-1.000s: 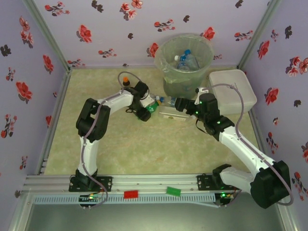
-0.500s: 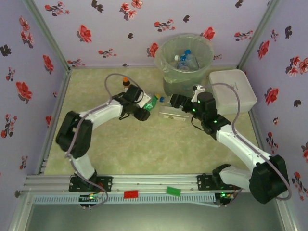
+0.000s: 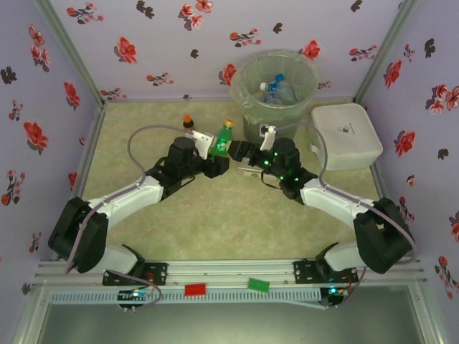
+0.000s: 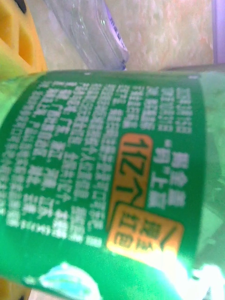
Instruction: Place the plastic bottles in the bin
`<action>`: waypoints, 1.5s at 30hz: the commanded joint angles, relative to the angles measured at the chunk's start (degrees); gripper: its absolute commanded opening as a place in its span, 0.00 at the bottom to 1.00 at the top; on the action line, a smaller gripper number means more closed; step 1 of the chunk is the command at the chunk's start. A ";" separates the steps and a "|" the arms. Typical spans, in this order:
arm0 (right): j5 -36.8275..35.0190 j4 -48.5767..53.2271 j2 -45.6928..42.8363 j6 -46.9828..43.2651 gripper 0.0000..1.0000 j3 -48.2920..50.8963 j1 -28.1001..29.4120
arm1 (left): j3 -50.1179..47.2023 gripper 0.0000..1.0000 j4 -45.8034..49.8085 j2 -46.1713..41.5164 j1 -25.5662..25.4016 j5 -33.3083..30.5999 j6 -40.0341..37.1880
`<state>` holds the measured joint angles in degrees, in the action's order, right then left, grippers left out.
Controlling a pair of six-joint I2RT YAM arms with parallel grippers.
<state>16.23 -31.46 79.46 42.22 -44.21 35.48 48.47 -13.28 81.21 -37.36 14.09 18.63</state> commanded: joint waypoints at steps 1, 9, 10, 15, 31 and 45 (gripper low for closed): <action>2.37 -5.81 0.68 -0.31 0.95 -2.48 1.11 | -0.39 0.49 -6.68 -1.24 -0.47 4.51 4.44; 1.21 -3.54 2.24 -3.02 0.78 -3.67 1.43 | -2.18 0.49 -6.73 -2.27 -1.70 10.38 3.25; 1.34 -3.60 2.41 -3.41 0.75 -3.93 1.48 | -2.44 0.49 -6.44 -2.46 -1.66 11.15 3.25; 1.44 -4.09 3.35 -3.25 0.68 -4.46 1.77 | -4.07 0.50 -6.06 -4.50 -2.01 11.98 3.64; -6.22 4.94 -0.89 -6.55 0.41 -5.92 2.40 | -5.93 1.00 -9.31 -6.45 -2.00 9.37 6.01; -14.48 25.92 -0.19 -23.69 0.38 -31.37 -7.89 | -16.11 1.00 -6.25 -13.67 6.78 -18.62 19.59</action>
<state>3.11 -6.92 77.14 22.15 -70.28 29.71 33.89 -20.43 68.62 -32.05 4.05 32.67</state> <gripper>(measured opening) 0.593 0.997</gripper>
